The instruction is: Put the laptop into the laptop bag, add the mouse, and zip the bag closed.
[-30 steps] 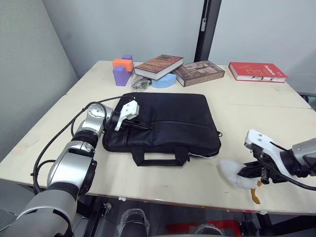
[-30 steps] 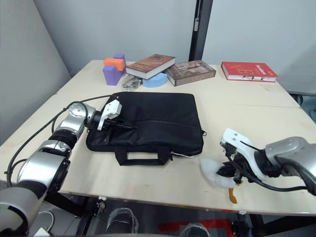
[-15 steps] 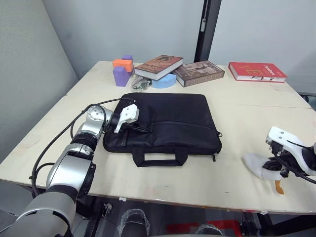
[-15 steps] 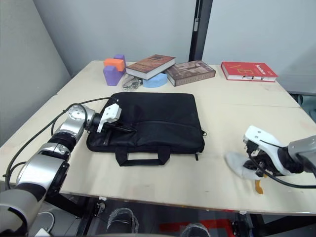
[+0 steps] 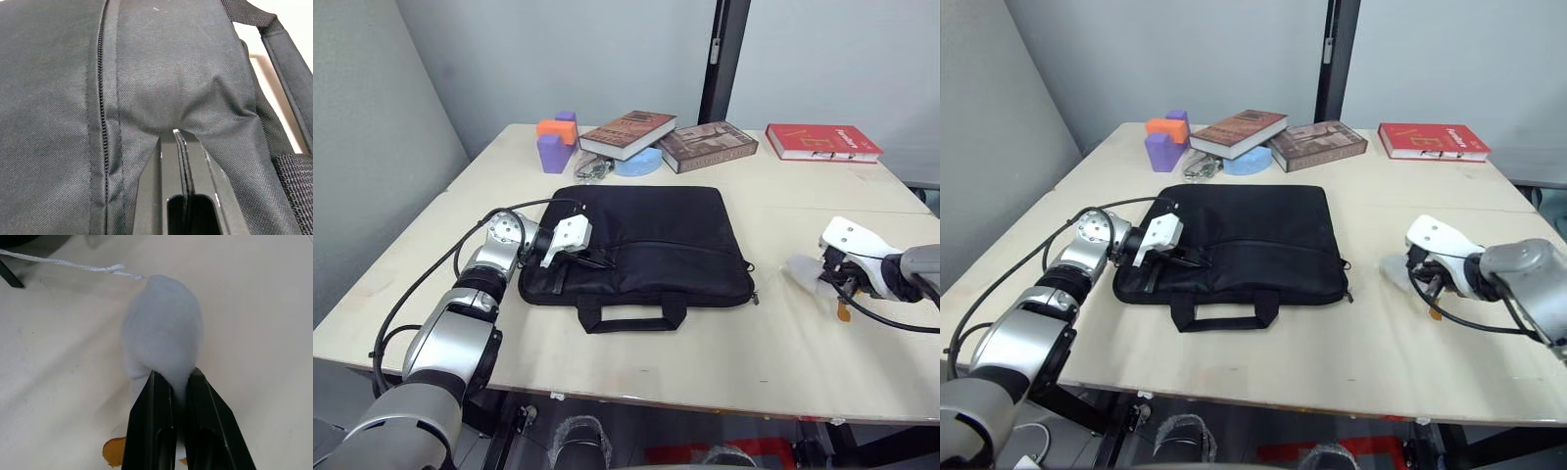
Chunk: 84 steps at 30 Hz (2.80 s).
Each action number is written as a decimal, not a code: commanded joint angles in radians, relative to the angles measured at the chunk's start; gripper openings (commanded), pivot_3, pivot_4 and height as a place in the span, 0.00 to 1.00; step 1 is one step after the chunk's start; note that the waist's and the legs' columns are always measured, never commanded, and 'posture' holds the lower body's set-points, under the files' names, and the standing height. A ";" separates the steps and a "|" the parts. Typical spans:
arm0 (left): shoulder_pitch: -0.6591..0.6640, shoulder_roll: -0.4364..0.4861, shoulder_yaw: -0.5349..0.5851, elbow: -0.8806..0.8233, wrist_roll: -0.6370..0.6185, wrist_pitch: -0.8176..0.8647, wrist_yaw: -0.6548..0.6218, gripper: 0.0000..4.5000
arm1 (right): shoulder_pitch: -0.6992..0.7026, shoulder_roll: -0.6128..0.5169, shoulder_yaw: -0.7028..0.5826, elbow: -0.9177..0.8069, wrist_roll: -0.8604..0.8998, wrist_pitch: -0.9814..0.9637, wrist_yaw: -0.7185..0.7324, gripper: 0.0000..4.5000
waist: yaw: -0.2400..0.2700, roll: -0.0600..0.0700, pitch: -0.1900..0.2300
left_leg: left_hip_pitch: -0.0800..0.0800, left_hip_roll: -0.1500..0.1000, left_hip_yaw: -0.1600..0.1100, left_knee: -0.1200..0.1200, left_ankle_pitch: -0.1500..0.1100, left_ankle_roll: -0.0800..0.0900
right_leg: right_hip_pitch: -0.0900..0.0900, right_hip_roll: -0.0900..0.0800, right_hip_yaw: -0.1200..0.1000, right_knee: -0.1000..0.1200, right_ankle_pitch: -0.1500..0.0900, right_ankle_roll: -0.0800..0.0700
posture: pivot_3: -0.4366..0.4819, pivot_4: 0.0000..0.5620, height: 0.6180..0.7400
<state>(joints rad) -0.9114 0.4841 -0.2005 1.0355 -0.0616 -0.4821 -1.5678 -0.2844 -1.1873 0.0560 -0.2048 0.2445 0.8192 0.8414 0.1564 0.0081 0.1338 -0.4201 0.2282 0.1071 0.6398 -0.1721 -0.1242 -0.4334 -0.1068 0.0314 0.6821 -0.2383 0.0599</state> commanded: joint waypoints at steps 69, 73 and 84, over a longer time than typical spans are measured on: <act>0.307 0.128 -0.120 -0.379 -0.121 0.260 -0.023 0.00 | -0.474 0.337 0.213 0.231 -0.295 0.160 -0.075 0.01 | -0.067 -0.001 0.005 | 0.006 0.004 0.012 -0.012 0.000 -0.005 | -0.007 0.005 0.009 0.001 0.001 0.002 | 0.48 0.27 0.73; 0.292 0.123 -0.119 -0.319 -0.108 0.243 -0.012 0.00 | -0.560 0.375 0.248 0.337 -0.329 0.096 -0.088 0.01 | -0.074 -0.001 0.005 | 0.015 0.004 0.015 -0.012 0.000 -0.006 | -0.003 0.006 0.013 0.005 0.001 0.002 | 0.48 0.27 0.73; 0.320 0.138 -0.141 -0.354 -0.121 0.261 -0.047 0.00 | -0.757 0.535 0.302 0.714 -0.421 -0.107 -0.131 0.01 | -0.089 0.000 0.004 | 0.018 0.004 0.017 -0.012 0.000 -0.006 | -0.003 0.006 0.016 0.009 0.001 0.002 | 0.48 0.27 0.73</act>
<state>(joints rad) -0.6463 0.5967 -0.2859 0.6300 -0.2608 -0.2543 -1.5786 -0.9909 -0.6550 0.3694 0.4875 -0.1501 0.7492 0.7330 0.0671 0.0077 0.1381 -0.4023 0.2321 0.1242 0.6285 -0.1717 -0.1303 -0.4368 -0.1009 0.0480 0.6915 -0.2376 0.0614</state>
